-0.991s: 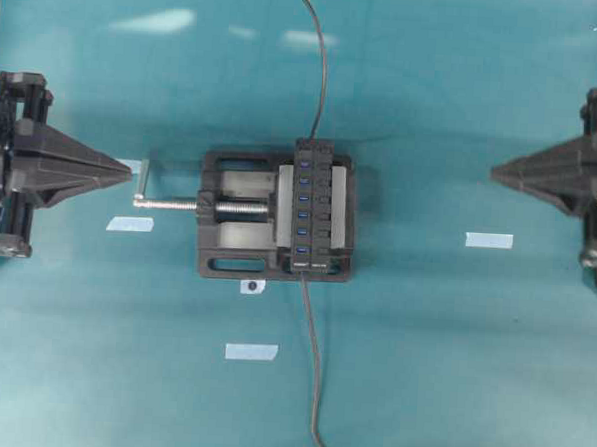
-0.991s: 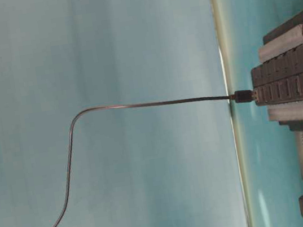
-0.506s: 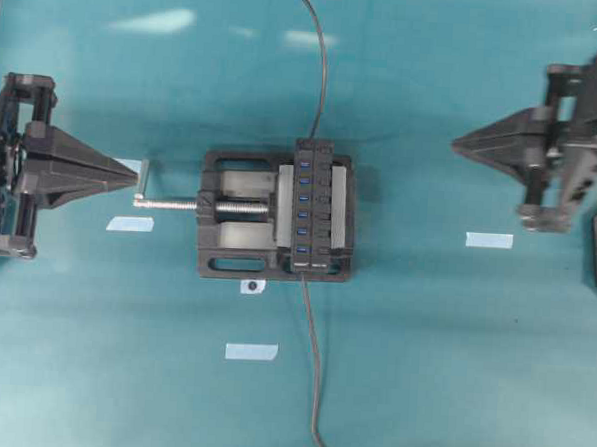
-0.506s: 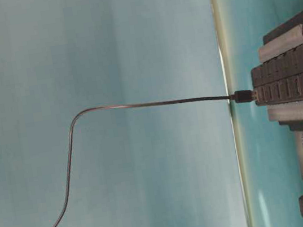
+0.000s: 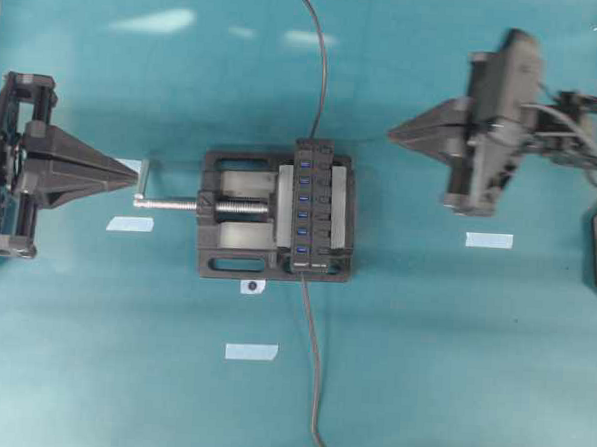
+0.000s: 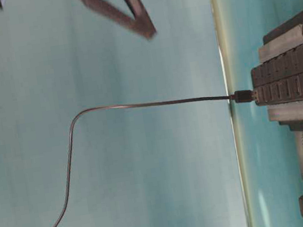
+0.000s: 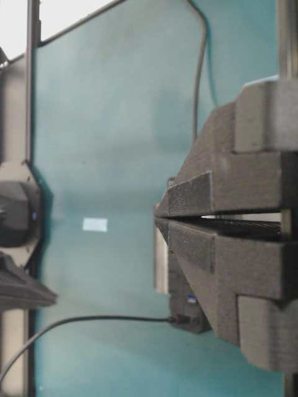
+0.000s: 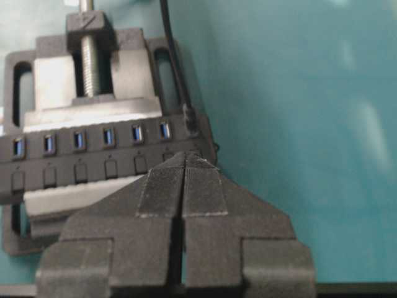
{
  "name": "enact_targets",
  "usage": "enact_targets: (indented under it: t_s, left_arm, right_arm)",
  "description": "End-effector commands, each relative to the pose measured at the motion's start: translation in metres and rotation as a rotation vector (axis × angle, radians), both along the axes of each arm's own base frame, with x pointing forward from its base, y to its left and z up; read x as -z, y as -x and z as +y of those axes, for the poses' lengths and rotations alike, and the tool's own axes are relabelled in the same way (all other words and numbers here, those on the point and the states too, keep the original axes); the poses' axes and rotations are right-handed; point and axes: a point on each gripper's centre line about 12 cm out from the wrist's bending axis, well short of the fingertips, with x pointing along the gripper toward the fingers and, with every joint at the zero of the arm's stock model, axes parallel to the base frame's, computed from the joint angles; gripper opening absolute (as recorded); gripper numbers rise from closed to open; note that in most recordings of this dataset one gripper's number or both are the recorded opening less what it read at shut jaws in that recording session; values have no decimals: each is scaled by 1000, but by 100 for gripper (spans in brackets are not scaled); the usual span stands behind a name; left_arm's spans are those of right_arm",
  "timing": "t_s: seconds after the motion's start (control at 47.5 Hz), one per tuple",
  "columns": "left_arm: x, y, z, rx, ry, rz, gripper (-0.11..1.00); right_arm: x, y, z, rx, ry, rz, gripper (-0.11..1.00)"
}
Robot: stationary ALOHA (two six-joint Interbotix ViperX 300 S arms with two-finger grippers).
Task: Insert the USB into the front port of the fixed hub.
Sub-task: 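Move the right gripper toward the black USB cable near the hub, then lower the right gripper and close it on the USB cable near the plug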
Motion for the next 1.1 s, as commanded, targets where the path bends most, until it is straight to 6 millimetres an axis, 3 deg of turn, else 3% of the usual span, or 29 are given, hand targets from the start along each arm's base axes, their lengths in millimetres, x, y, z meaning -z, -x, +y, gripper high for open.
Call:
enact_targets:
  t_s: [0.0,0.443,1.075]
  left_arm:
    - [-11,-3,0,0,0,-28,0]
    - [-11,-3,0,-1,2,-28,0]
    - [-14,-3,0,0,3,-37,0]
  right_arm:
    - [-14,-16,-6,1,15,-11,-2]
    - [-13,-61,-18,-32,1,268,-2]
    - [-3,-77,-11,-99,36,296,0]
